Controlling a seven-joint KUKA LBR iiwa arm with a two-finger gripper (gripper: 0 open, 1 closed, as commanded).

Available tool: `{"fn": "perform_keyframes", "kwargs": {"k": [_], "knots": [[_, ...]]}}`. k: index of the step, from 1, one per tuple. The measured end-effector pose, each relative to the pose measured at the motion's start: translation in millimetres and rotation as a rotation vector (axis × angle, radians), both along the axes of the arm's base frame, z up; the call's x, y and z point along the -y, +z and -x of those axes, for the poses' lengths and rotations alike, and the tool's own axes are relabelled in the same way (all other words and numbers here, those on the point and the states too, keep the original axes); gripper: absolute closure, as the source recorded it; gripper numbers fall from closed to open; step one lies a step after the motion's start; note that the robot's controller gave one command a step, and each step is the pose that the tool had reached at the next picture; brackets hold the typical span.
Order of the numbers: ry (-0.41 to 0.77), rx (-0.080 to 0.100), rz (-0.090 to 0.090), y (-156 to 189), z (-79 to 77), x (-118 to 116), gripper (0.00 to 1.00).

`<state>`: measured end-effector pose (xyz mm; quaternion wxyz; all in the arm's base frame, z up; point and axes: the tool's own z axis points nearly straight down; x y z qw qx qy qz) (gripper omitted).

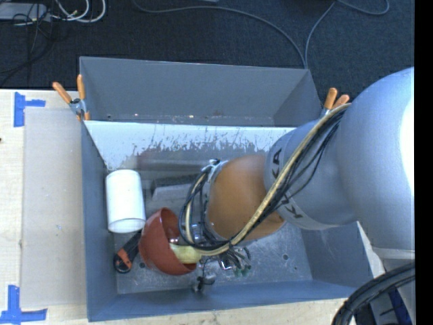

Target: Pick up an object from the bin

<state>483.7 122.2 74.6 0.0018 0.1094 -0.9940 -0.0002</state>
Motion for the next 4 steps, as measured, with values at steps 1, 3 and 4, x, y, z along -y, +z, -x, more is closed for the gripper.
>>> {"fn": "perform_keyframes", "kwargs": {"k": [1,3,4], "knots": [[-0.027,-0.001,-0.002,-5,-20.8,-2,1.0],[-0.003,-0.008,0.0,61,-7.1,1,1.0],[0.003,-0.003,-0.001,39,-14.3,-6,1.0]]}}
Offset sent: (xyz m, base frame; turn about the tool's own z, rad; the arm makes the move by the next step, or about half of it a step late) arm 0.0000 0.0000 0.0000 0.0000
